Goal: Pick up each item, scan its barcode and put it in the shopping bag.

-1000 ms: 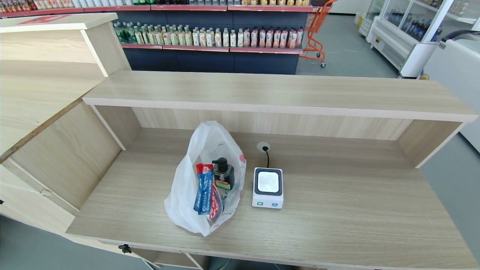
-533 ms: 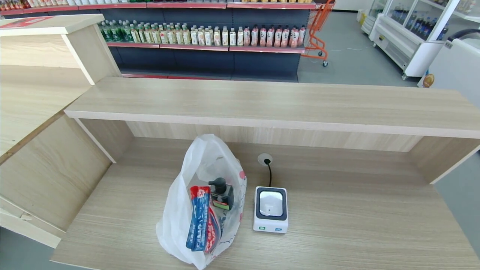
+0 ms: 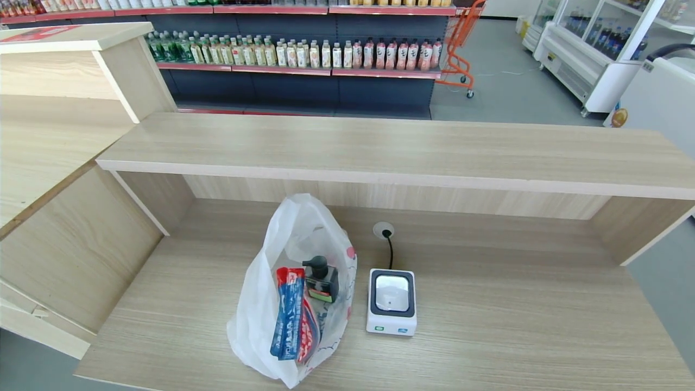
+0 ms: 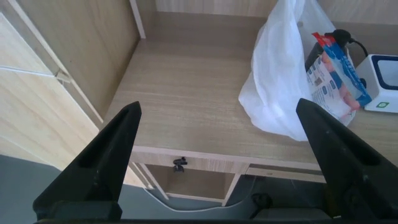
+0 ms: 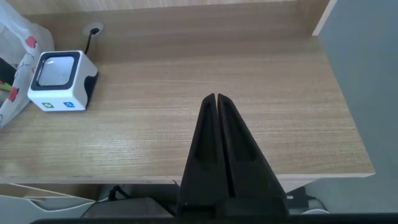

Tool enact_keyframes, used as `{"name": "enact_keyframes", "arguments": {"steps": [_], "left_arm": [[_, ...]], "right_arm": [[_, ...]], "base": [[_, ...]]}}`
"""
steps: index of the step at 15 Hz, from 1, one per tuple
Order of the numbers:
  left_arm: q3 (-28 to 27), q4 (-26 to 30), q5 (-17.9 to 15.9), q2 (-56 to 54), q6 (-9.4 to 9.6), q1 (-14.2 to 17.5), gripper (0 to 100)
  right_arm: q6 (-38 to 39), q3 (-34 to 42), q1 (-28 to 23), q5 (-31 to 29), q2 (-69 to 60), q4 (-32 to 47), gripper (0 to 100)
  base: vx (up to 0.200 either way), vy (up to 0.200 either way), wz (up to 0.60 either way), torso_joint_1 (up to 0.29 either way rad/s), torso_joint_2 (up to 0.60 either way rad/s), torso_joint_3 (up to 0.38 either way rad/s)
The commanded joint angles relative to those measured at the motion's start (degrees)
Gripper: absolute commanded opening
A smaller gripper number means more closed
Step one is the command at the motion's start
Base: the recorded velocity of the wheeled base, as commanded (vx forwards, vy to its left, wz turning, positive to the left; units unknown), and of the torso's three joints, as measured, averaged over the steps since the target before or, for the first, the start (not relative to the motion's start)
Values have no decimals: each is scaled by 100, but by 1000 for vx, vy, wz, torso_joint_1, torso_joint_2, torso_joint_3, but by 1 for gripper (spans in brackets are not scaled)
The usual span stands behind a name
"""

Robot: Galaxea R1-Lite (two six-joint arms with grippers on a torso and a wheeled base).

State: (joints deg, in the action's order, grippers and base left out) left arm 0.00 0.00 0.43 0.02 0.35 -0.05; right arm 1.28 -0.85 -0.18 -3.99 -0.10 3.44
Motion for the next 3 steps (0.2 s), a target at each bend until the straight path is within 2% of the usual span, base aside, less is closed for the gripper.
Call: {"name": "enact_keyframes", "arguments": {"steps": [1,3], "left_arm": [[0,0,1,-2,0,-4,100],[0,0,1,-2,0,-4,100]], "right_arm": [[-5,6,1,-6,10,-1,0],[-5,6,1,3,10,-1,0]], "base": [[0,0,0,0,0,0],[0,0,0,0,0,0]]}}
